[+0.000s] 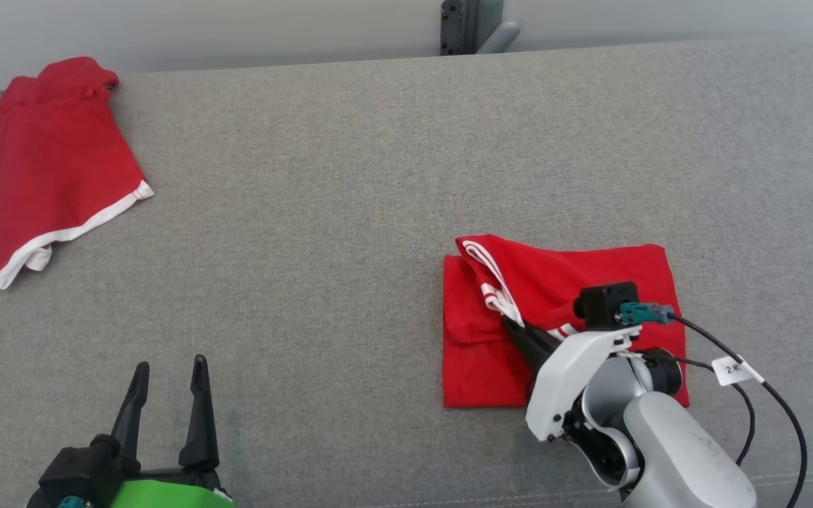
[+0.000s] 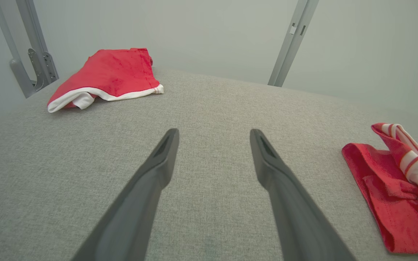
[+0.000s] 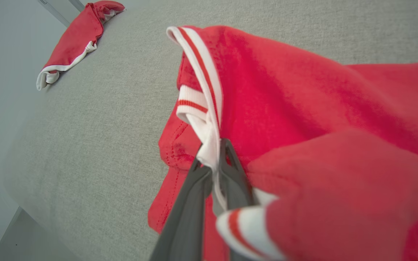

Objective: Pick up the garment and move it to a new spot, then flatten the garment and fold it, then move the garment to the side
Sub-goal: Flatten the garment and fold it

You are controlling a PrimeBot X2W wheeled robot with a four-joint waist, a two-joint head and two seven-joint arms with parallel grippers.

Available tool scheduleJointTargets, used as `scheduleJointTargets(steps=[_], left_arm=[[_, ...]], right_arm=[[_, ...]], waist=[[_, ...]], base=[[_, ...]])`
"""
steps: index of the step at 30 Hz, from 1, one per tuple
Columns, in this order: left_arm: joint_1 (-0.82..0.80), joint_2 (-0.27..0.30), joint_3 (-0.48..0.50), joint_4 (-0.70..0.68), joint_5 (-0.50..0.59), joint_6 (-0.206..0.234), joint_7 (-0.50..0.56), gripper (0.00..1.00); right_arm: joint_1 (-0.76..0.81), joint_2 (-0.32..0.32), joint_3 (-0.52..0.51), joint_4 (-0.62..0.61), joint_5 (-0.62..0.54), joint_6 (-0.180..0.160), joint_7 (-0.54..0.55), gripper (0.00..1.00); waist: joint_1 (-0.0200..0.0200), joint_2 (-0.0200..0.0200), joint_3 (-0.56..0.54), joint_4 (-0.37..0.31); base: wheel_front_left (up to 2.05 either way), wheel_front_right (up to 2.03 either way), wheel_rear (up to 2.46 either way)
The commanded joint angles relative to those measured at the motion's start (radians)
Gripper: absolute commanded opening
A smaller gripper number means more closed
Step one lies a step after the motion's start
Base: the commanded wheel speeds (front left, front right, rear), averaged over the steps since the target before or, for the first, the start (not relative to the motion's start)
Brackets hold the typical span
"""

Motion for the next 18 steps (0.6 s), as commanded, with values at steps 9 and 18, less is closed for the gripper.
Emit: scheduleJointTargets(steps=[9, 18], left_arm=[[-0.010, -0.039, 0.021, 0.023, 0.035, -0.026, -0.003, 1.00], [-0.007, -0.045, 0.043, 0.055, 0.052, -0.050, -0.003, 1.00]], right_arm=[[-0.043, 0.022, 0.033, 0.063, -0.007, 0.000, -0.041, 0.00], [-0.043, 0.021, 0.046, -0.004, -0.033, 0.000, -0.136, 1.00]], waist=[[0.0000, 0.0113, -0.007, 0.016], [0.0000, 0.0113, -0.015, -0.002]], base=[[0.00, 0.00, 0.00], [0.00, 0.00, 0.00]])
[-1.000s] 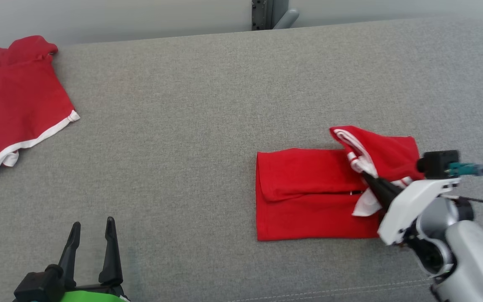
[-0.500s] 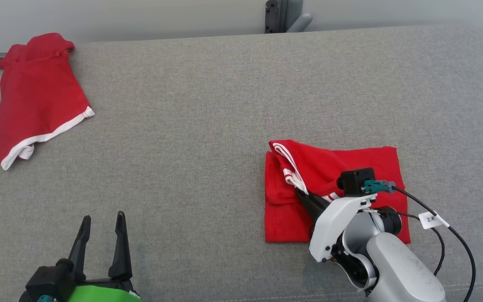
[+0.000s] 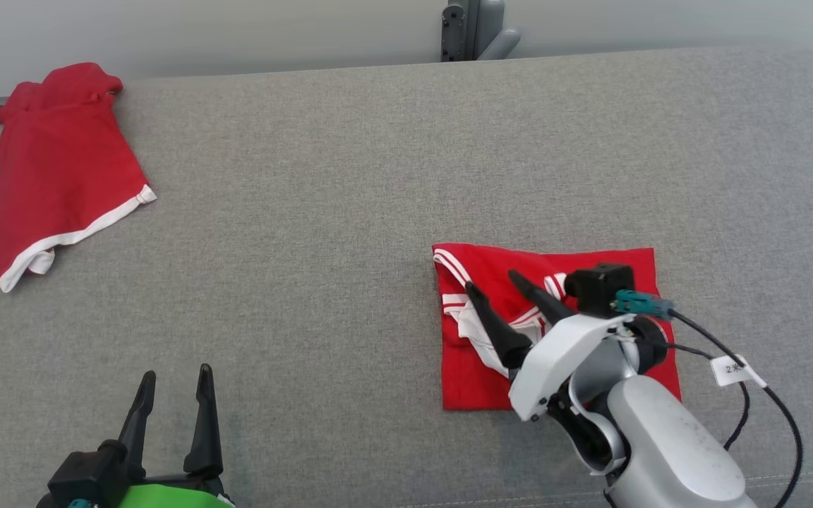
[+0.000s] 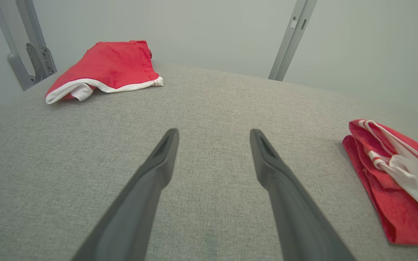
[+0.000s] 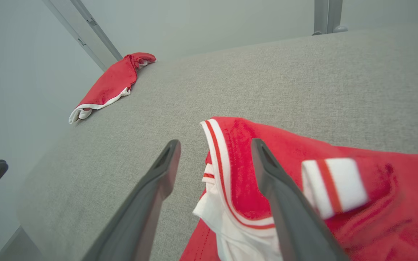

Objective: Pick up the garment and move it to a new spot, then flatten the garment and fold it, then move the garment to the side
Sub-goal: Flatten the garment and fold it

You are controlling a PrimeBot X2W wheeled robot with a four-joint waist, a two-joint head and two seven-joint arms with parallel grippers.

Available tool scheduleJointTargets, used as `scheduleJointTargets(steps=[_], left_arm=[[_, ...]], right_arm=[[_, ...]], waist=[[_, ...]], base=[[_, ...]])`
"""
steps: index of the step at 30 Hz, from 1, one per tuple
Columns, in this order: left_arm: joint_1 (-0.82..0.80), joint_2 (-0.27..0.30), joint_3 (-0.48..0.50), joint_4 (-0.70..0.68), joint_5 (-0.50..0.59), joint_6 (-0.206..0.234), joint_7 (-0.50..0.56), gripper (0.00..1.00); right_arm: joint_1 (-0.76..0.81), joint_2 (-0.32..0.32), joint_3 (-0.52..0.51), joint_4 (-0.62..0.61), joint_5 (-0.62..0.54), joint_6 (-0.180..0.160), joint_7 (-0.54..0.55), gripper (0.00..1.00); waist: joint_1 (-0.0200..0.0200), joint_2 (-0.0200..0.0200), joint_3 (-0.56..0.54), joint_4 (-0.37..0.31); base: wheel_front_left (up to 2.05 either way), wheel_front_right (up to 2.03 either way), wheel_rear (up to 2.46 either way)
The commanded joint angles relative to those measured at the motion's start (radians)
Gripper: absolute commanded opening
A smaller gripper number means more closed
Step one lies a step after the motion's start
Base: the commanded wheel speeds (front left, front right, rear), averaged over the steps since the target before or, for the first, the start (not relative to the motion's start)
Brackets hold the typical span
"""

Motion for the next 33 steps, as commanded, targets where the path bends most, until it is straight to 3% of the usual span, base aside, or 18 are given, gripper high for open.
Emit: scheduleJointTargets(steps=[1, 5, 6, 7, 9, 12, 19, 27, 33], left_arm=[[-0.007, 0.000, 0.011, 0.002, 0.007, -0.004, -0.003, 1.00], [0.005, -0.010, 0.028, -0.002, 0.010, -0.005, -0.003, 1.00], [0.010, -0.014, 0.031, -0.001, 0.011, -0.007, -0.003, 1.00], [0.014, -0.018, 0.034, -0.001, 0.013, -0.009, -0.003, 1.00], [0.017, -0.025, 0.036, -0.001, 0.018, -0.013, -0.003, 1.00], [0.010, -0.034, 0.035, 0.001, 0.023, -0.020, -0.003, 1.00], [-0.009, -0.041, 0.040, 0.012, 0.035, -0.032, -0.003, 1.00], [-0.015, -0.046, 0.048, 0.030, 0.047, -0.044, -0.003, 1.00], [-0.021, -0.052, 0.056, 0.044, 0.052, -0.055, -0.003, 1.00]], right_arm=[[0.016, -0.003, -0.031, -0.054, -0.022, 0.000, -0.032, 1.00], [0.091, -0.014, -0.145, -0.195, -0.090, 0.000, -0.060, 1.00], [0.111, -0.018, -0.175, -0.227, -0.109, 0.000, -0.062, 0.85], [0.135, -0.015, -0.211, -0.252, -0.111, 0.000, -0.062, 0.49], [0.174, -0.018, -0.270, -0.284, -0.141, 0.000, -0.069, 0.00], [0.214, -0.024, -0.324, -0.257, -0.195, 0.000, -0.085, 0.00], [0.198, -0.019, -0.294, -0.088, -0.297, 0.000, -0.166, 0.00], [0.117, -0.005, -0.159, 0.142, -0.307, 0.000, -0.236, 0.00], [0.037, -0.003, -0.016, 0.255, -0.230, 0.000, -0.276, 0.00]], waist=[[0.0000, 0.0113, -0.006, -0.006], [0.0000, 0.0113, -0.009, -0.019], [0.0000, 0.0113, -0.010, -0.024], [0.0000, 0.0113, -0.010, -0.029], [0.0000, 0.0113, -0.007, -0.037], [0.0000, 0.0113, -0.002, -0.044], [0.0000, 0.0113, 0.005, -0.046], [0.0000, 0.0113, 0.007, -0.021], [0.0000, 0.0113, 0.008, 0.003]], base=[[0.00, 0.00, 0.00], [0.00, 0.00, 0.00], [0.00, 0.00, 0.00], [0.00, 0.00, 0.00], [0.00, 0.00, 0.00], [0.00, 0.00, 0.00], [0.00, 0.00, 0.00], [0.00, 0.00, 0.00], [0.00, 0.00, 0.00]])
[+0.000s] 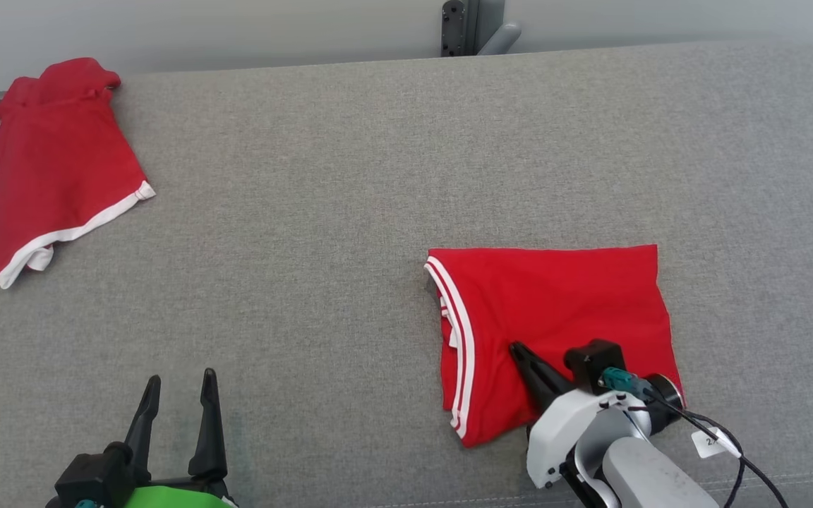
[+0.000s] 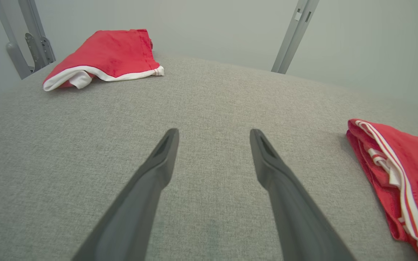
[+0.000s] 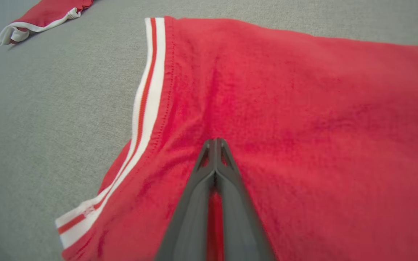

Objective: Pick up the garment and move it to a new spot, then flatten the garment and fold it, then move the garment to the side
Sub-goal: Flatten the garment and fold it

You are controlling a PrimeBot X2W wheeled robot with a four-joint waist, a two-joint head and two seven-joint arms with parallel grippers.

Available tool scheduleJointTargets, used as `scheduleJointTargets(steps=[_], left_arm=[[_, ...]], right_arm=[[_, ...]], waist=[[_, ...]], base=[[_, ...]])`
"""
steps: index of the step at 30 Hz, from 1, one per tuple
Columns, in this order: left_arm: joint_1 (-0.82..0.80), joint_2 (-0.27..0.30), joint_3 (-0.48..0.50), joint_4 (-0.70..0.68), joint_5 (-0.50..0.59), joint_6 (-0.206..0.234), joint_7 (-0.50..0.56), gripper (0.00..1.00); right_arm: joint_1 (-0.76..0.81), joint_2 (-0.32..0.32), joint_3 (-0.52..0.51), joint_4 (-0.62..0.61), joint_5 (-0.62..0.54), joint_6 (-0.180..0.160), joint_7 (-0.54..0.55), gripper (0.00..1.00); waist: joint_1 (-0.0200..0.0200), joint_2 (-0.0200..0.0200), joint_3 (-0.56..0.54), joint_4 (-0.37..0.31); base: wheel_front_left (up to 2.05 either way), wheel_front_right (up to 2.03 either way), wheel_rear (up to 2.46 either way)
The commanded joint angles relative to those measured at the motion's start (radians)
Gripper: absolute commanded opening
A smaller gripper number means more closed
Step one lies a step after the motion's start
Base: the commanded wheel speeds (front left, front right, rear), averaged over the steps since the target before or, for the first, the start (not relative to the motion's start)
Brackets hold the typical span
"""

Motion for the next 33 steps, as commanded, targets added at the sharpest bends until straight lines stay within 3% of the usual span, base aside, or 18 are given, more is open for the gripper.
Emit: scheduleJointTargets(steps=[1, 18, 27, 33], left_arm=[[-0.017, -0.004, 0.004, 0.004, 0.011, -0.007, -0.003, 1.00], [-0.014, -0.015, 0.013, 0.026, 0.027, -0.020, -0.003, 1.00], [-0.002, -0.024, 0.026, 0.025, 0.030, -0.023, -0.003, 1.00], [0.029, -0.029, 0.043, 0.012, 0.033, -0.017, -0.003, 1.00]], right_arm=[[-0.021, -0.002, 0.019, 0.016, 0.016, 0.000, -0.008, 0.00], [-0.190, -0.002, 0.195, 0.199, 0.180, 0.000, -0.026, 0.00], [-0.228, -0.002, 0.273, 0.195, 0.232, 0.000, -0.053, 0.00], [-0.202, -0.002, 0.255, 0.144, 0.194, 0.000, -0.074, 0.01]], waist=[[0.0000, 0.0113, -0.001, 0.006], [0.0000, 0.0113, -0.018, 0.029], [0.0000, 0.0113, -0.038, 0.008], [0.0000, 0.0113, -0.075, -0.015]], base=[[0.00, 0.00, 0.00], [0.00, 0.00, 0.00], [0.00, 0.00, 0.00], [0.00, 0.00, 0.00]])
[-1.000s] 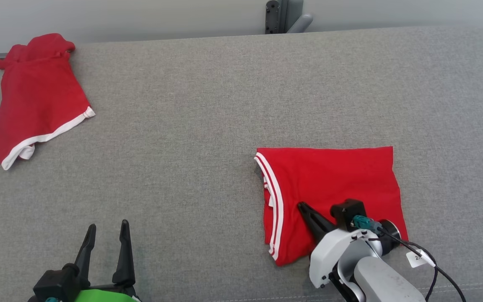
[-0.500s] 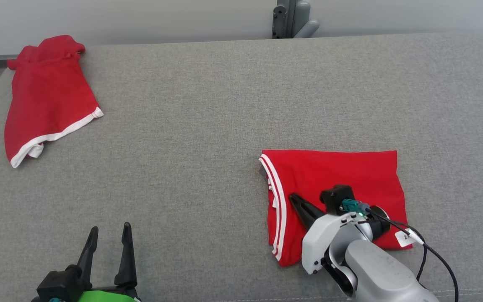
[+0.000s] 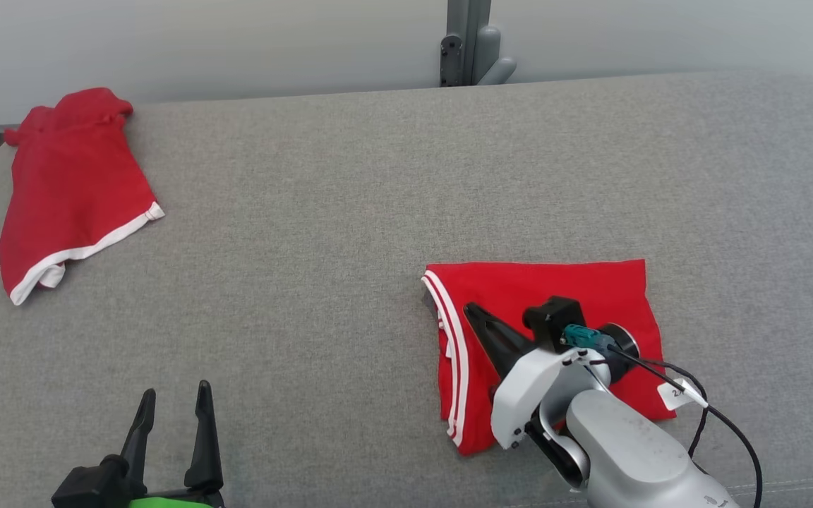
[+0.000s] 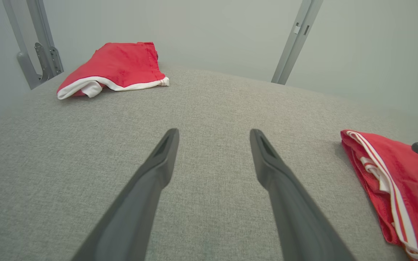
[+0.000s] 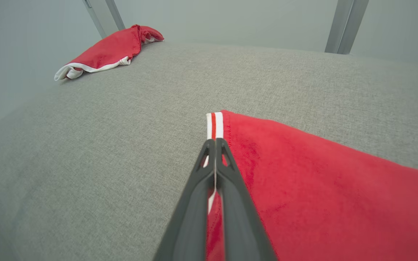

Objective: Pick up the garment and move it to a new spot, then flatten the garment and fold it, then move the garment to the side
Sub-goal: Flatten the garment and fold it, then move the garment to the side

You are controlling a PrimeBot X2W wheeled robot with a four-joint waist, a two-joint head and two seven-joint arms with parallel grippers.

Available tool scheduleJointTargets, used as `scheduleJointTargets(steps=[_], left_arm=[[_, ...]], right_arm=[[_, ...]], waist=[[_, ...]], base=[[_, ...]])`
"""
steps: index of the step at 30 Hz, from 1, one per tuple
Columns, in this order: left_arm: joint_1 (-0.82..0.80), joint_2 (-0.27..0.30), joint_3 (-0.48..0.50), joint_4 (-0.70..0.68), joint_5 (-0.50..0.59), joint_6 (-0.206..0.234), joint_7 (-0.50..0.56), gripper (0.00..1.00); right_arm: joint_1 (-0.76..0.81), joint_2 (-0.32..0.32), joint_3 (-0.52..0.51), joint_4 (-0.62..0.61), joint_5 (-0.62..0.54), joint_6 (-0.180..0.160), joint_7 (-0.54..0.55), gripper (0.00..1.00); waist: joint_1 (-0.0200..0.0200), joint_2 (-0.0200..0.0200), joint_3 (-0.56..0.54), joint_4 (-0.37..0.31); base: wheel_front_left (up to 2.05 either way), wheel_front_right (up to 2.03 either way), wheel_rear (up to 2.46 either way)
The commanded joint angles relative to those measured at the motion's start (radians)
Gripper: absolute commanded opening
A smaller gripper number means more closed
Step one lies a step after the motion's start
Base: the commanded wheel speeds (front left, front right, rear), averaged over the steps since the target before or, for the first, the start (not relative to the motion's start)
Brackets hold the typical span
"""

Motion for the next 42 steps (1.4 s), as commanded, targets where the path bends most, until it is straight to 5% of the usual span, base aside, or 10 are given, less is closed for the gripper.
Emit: scheduleJointTargets(steps=[1, 2, 3, 11, 18, 33, 39, 42], left_arm=[[0.017, -0.002, 0.006, -0.005, 0.003, 0.004, -0.003, 1.00], [0.023, -0.003, 0.011, -0.009, 0.004, 0.004, -0.003, 1.00], [0.028, -0.003, 0.016, -0.014, 0.006, 0.006, -0.003, 1.00], [0.075, -0.015, 0.041, -0.037, 0.004, -0.006, -0.003, 1.00], [0.082, -0.019, 0.056, -0.020, 0.030, -0.023, -0.003, 1.00], [0.081, -0.021, 0.100, 0.010, 0.067, -0.040, -0.003, 1.00], [0.075, -0.021, 0.105, 0.007, 0.076, -0.041, -0.003, 1.00], [0.071, -0.022, 0.098, 0.003, 0.074, -0.041, -0.003, 1.00]], right_arm=[[0.017, -0.003, -0.011, -0.011, -0.015, 0.000, -0.005, 0.31], [0.028, -0.003, -0.039, -0.032, -0.033, 0.000, -0.008, 0.53], [0.040, -0.003, -0.074, -0.054, -0.059, 0.000, -0.009, 1.00], [0.330, -0.014, -0.510, -0.446, -0.335, 0.000, -0.009, 1.00], [0.501, -0.007, -0.698, -0.585, -0.421, 0.000, -0.009, 1.00], [0.574, -0.002, -0.786, -0.525, -0.441, 0.000, -0.009, 1.00], [0.528, -0.002, -0.760, -0.467, -0.342, 0.000, -0.001, 1.00], [0.469, -0.004, -0.713, -0.438, -0.239, 0.000, 0.111, 1.00]], waist=[[0.0000, 0.0113, -0.022, -0.018], [0.0000, 0.0113, -0.030, -0.023], [0.0000, 0.0113, -0.037, -0.029], [0.0000, 0.0113, -0.091, -0.062], [0.0000, 0.0113, -0.105, -0.079], [0.0000, 0.0113, -0.111, -0.070], [0.0000, 0.0113, -0.106, -0.061], [0.0000, 0.0113, -0.090, -0.057]], base=[[0.00, 0.00, 0.00], [0.00, 0.00, 0.00], [0.00, 0.00, 0.00], [0.00, 0.00, 0.00], [0.00, 0.00, 0.00], [0.00, 0.00, 0.00], [0.00, 0.00, 0.00], [0.00, 0.00, 0.00]])
